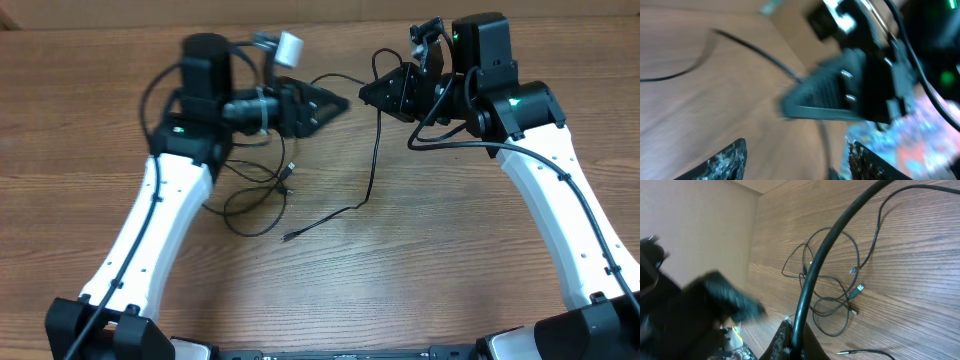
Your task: Untangle cables
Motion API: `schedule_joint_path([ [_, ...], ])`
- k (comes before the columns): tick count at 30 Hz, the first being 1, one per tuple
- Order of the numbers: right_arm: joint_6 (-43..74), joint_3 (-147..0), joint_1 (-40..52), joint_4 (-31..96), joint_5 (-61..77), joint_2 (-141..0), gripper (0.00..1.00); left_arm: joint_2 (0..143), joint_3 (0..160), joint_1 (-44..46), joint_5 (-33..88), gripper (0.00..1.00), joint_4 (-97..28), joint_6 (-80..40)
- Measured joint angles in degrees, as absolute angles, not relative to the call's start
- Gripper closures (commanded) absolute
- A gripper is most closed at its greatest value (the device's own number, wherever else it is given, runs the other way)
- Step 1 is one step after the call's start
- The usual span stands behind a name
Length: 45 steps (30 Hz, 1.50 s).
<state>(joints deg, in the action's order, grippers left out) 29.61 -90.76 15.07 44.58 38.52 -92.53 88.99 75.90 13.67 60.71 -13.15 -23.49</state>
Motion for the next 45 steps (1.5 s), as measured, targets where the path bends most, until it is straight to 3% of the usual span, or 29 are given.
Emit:
schedule_joint_path([
  [11, 29.3, -90.8, 15.0, 45.3, 38.5, -92.5, 0.96, 93.8, 75.9, 21.5, 62.3, 0.47, -13.3, -18.9],
  [13, 29.3, -90.8, 15.0, 45.3, 38.6, -92.5, 0.96, 94.8, 75.9, 22.5, 61.6, 0.61, -12.4, -18.8],
  [16, 29.1, -90.8, 15.0, 45.7, 38.6, -92.5, 0.96, 94.8, 75.9, 22.8, 58.3, 0.73, -11.9, -18.4],
  [18, 28.9, -90.8, 15.1, 46.1, 38.5, -92.5, 0.96, 94.8, 75.9, 22.8, 56.3, 0.94, -10.7, -19.2],
  [22, 28.7, -90.8, 15.0, 46.1, 38.2, -92.5, 0.96, 94.8, 75.9, 22.9, 55.2, 0.96, -9.6, -19.5],
  [23, 28.7, -90.8, 15.0, 46.1, 38.2, -92.5, 0.92, 94.8, 75.9, 22.9, 55.0, 0.96, -9.1, -19.6],
  [26, 28.6, -90.8, 14.9, 45.7, 38.1, -92.5, 0.38, 94.8, 75.9, 22.9, 54.8, 0.96, -7.0, -20.4],
  [29, 28.7, -90.8, 13.2, 46.8, 38.1, -92.5, 0.22, 94.7, 76.7, 22.1, 54.8, 0.96, -6.1, -22.4],
  [34, 28.7, -92.6, 8.7, 49.5, 38.4, -92.1, 0.11, 94.2, 84.8, 18.1, 55.5, 0.96, -10.9, -26.3],
  [40, 27.1, -92.1, 6.4, 57.1, 31.2, -92.0, 0.08, 90.8, 109.6, -1.0, 56.5, 0.96, -6.9, -37.3],
  [45, 25.9, -92.1, 6.4, 57.7, 30.0, -92.0, 0.08, 89.2, 114.7, -20.2, 53.0, 0.96, -6.9, -45.6],
])
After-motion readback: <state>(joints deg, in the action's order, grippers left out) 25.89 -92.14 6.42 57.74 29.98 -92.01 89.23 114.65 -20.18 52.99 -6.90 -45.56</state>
